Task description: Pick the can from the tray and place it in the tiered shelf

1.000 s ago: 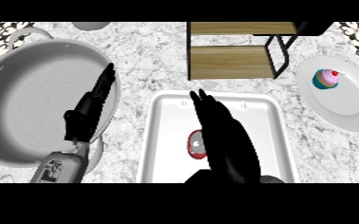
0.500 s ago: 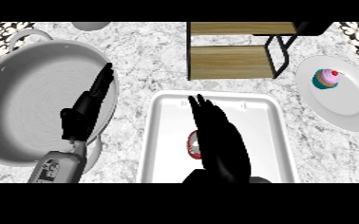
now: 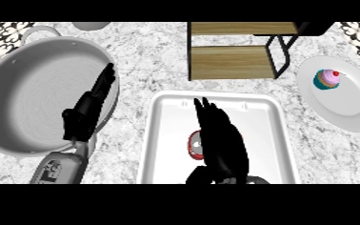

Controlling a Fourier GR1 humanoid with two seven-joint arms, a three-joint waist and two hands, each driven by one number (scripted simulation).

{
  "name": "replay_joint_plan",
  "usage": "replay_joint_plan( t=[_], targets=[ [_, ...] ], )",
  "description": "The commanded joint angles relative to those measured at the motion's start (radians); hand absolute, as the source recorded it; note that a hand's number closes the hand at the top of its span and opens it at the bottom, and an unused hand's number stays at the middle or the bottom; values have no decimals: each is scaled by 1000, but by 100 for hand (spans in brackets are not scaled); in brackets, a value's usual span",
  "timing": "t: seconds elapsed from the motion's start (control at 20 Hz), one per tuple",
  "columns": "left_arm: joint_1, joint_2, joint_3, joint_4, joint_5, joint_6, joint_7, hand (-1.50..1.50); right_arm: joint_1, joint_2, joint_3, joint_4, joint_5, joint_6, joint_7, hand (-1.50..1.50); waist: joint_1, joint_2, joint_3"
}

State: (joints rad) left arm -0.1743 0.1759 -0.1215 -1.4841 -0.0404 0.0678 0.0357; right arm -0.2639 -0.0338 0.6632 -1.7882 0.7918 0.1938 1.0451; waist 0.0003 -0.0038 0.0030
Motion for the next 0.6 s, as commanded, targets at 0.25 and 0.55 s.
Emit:
replay_joint_plan(
  t=[0.25,0.55],
  targets=[
    [-27,-16,46,122,3,-43,-47,0,71,21,11,-30,30,60,40,-150,-5,4,-3],
    [-69,-27,53,57,-26,-41,28,0,86,26,-2,59,33,49,-31,-150,-5,4,-3]
  ],
)
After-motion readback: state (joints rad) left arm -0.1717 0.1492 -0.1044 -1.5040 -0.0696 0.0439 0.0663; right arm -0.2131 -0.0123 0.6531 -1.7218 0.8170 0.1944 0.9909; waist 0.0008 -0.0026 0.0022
